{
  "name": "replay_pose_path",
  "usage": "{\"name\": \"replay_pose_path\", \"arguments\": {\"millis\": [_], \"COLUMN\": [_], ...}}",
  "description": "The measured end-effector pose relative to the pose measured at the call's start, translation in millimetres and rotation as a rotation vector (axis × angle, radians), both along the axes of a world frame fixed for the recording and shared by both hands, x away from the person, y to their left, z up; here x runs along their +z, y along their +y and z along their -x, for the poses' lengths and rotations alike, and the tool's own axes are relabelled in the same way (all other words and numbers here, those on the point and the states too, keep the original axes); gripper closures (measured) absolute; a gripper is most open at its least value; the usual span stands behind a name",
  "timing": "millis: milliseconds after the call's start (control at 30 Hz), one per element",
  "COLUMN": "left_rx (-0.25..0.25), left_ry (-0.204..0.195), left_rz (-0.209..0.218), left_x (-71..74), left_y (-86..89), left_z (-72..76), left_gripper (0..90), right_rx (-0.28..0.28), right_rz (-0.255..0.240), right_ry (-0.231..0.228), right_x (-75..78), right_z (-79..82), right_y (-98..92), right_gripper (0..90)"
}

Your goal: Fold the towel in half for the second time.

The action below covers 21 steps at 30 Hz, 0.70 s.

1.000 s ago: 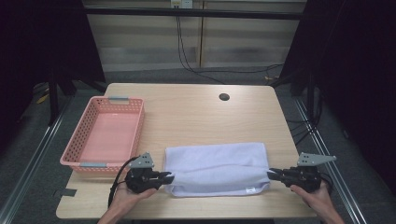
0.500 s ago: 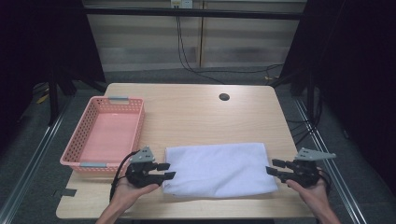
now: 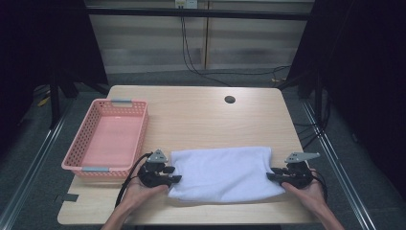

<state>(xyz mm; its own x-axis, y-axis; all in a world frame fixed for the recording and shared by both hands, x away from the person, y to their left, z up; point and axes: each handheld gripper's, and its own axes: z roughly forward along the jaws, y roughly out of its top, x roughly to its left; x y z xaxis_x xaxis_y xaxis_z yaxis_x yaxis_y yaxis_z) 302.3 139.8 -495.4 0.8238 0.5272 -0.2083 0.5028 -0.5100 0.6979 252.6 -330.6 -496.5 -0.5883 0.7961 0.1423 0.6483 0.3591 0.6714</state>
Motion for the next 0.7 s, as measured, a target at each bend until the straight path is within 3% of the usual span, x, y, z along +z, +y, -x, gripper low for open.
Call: {"name": "replay_pose_path", "arguments": {"millis": [133, 233, 267, 333, 400, 467, 600, 667, 700], "left_rx": [-0.015, -0.021, -0.023, -0.02, -0.014, 0.004, 0.002, 0.0, 0.003], "left_ry": [0.017, 0.023, 0.015, 0.011, 0.028, 0.014, 0.014, 0.004, 0.008], "left_rz": [0.021, -0.006, -0.018, -0.014, 0.005, 0.013, 0.066, 0.039, 0.048], "left_x": [-1.0, 1.6, 2.3, 3.2, 5.8, 9.2, 16.5, 17.5, 17.1], "left_y": [-12.2, -23.1, -25.2, -25.2, -21.9, -18.9, -15.9, -19.5, -21.2], "left_z": [-5.2, -2.8, -0.5, 1.4, 0.8, 0.6, -5.5, -10.2, -12.7], "left_gripper": [52.3, 54.2, 54.0, 53.2, 49.0, 47.0, 47.6, 48.2, 47.8], "right_rx": [-0.039, -0.075, -0.087, -0.106, -0.134, -0.154, -0.129, -0.082, -0.063], "right_rz": [0.004, 0.006, -0.002, 0.025, -0.024, -0.045, -0.083, -0.08, -0.072], "right_ry": [0.005, -0.004, -0.001, -0.026, -0.046, -0.092, -0.154, -0.156, -0.15], "right_x": [0.7, 0.1, -0.1, 2.3, 8.5, 18.8, 38.1, 39.2, 38.7], "right_z": [-3.0, -3.4, -2.0, 2.5, 9.7, 20.4, 44.5, 50.1, 50.4], "right_y": [-10.9, -20.2, -21.2, -21.8, -24.6, -25.2, -17.3, -4.7, 0.3], "right_gripper": [74.4, 74.4, 72.3, 56.0, 50.3, 47.8, 47.8, 47.3, 46.7]}}
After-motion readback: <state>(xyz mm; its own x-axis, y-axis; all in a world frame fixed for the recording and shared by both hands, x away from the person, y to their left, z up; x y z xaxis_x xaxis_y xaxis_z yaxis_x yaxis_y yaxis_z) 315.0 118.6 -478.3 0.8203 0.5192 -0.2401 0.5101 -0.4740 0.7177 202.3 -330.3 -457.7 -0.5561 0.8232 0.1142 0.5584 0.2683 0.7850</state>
